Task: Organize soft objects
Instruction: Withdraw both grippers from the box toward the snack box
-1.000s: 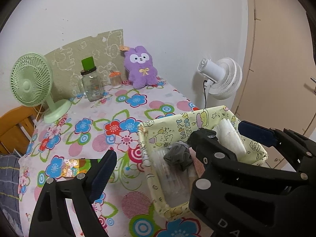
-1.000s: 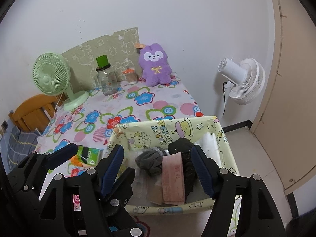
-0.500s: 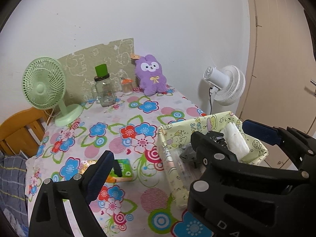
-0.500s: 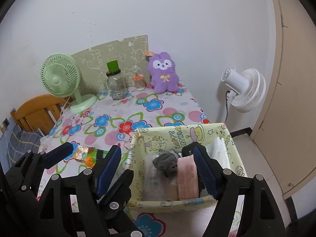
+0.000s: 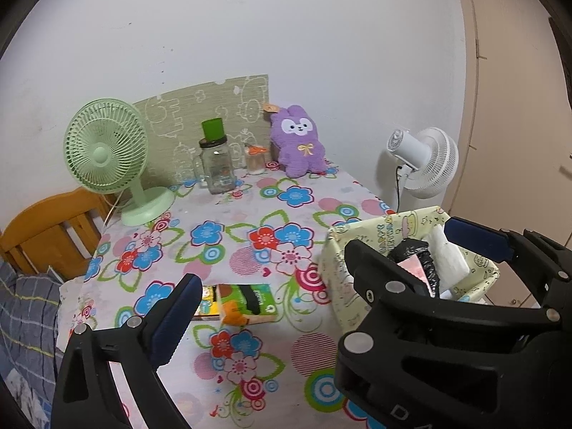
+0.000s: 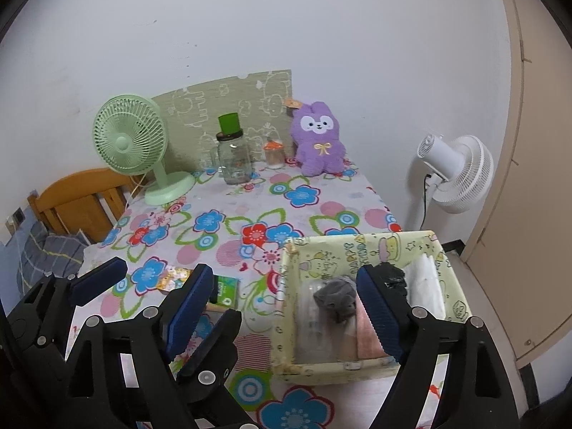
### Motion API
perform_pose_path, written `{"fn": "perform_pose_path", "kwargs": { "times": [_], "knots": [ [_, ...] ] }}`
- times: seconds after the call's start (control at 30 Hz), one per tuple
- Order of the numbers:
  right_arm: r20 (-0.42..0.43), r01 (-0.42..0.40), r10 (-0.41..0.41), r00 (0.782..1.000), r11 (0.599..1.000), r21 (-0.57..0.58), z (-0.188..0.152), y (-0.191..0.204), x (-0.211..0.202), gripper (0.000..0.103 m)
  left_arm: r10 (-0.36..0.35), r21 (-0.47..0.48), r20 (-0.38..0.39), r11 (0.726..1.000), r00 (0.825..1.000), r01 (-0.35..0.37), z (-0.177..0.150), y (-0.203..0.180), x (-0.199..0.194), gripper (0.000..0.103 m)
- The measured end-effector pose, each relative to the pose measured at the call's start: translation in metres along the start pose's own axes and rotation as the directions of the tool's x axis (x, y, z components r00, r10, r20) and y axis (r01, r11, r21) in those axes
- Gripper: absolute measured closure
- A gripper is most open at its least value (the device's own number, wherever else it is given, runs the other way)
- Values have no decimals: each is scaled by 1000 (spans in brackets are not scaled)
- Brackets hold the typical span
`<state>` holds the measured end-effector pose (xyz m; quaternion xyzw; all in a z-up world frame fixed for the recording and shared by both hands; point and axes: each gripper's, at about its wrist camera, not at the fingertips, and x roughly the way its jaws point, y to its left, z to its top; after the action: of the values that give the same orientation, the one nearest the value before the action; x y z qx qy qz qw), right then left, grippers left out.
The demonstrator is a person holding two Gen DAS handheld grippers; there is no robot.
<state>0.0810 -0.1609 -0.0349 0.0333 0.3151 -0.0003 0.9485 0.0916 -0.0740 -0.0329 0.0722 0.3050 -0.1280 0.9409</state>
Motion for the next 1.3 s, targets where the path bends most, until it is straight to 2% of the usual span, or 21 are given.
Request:
{"fn": "perform_pose_path", "kwargs": {
  "times": [0.57, 1.1, 1.3],
  "knots": [
    [-27, -43, 42, 999, 998, -37, 2, 44, 22, 14, 62, -50, -3, 997, 998, -62, -9, 47, 6, 3],
    [-97, -63, 57, 994, 996, -57, -3, 80, 64, 14, 99, -79, -68, 991, 993, -104, -24, 87, 32, 3],
    [-68, -50, 44, 997, 995, -88, -7, 92, 77, 10, 119, -96, -93, 987, 989, -128, -30, 101, 42, 3]
  ]
}}
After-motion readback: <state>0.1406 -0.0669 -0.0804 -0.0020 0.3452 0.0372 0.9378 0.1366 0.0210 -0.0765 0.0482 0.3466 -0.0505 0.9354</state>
